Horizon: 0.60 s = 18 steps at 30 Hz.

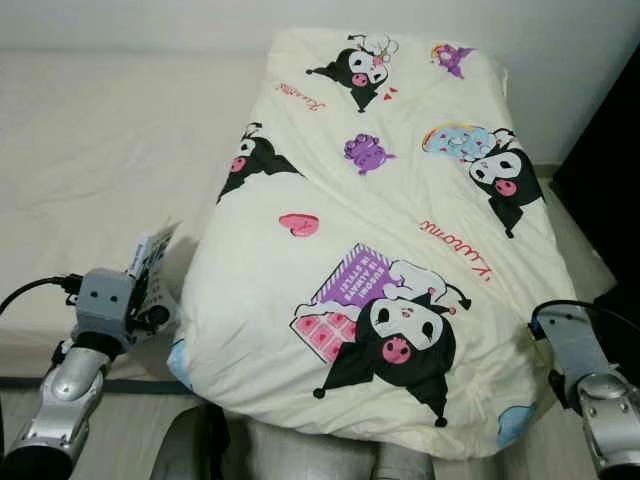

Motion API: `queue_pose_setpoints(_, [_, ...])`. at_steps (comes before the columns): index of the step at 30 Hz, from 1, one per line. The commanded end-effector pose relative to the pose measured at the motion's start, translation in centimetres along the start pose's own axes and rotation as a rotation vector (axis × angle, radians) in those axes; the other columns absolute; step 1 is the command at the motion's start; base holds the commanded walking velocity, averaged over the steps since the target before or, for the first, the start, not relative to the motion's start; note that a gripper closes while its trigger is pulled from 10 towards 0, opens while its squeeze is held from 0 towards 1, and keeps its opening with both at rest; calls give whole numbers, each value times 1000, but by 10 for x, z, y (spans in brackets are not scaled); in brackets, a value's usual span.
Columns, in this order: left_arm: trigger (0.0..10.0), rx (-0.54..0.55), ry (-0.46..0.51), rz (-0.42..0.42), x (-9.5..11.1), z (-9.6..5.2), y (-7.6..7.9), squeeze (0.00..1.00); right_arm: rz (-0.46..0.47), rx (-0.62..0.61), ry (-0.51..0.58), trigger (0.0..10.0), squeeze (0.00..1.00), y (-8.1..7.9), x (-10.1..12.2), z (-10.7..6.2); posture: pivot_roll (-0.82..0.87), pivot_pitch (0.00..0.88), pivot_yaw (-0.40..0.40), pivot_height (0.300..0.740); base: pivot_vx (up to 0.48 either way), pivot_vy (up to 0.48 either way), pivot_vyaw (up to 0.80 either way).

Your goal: Clean up the room

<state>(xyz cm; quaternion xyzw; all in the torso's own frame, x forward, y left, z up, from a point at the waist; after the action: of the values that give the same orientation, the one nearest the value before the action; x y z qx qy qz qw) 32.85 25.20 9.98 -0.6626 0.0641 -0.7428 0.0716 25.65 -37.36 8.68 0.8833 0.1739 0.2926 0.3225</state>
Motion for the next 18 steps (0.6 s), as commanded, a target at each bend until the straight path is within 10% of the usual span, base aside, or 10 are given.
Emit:
queue_pose_setpoints(1, [10000,-17,-73,12,-16,-7,2,0,0,-40,7,10000,1000,12,1,-4,-127,246,-11,561,0,0,0])
queue_pose_setpoints(4, [10000,-15,-74,12,-17,-7,2,0,100,-79,226,10000,725,23,42,-10,-132,240,-11,561,0,0,0])
queue_pose_setpoints(5, [10000,-5,-69,16,-15,-5,1,0,177,-71,399,10000,0,25,74,-21,-134,236,-12,561,0,0,0])
queue_pose_setpoints(9, [10000,59,-53,31,-8,2,-11,0,321,18,677,10000,0,15,127,-43,-130,222,-24,561,0,0,0])
queue_pose_setpoints(15, [10000,171,-26,71,5,10,-31,0,327,100,755,10000,0,-8,146,-50,-118,212,-33,561,0,0,0])
queue_pose_setpoints(18, [10000,304,27,130,27,15,-58,0,290,228,847,10000,0,-45,168,-60,-102,201,-42,561,0,0,800])
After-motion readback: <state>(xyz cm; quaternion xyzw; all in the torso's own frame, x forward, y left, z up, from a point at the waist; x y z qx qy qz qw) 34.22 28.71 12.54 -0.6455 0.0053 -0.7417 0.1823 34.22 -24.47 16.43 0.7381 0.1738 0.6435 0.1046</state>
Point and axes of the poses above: a point about 5 cm out from each wrist's last joint towards the gripper, its own z axis pointing out of the wrist towards the gripper, its own x axis along the axis of the wrist's last joint, y = z × x, the point moved 3 cm from there along z, pointing out of the wrist towards the gripper, and after that the axes turned 11 degrees about -z, right-handed, at the moved point
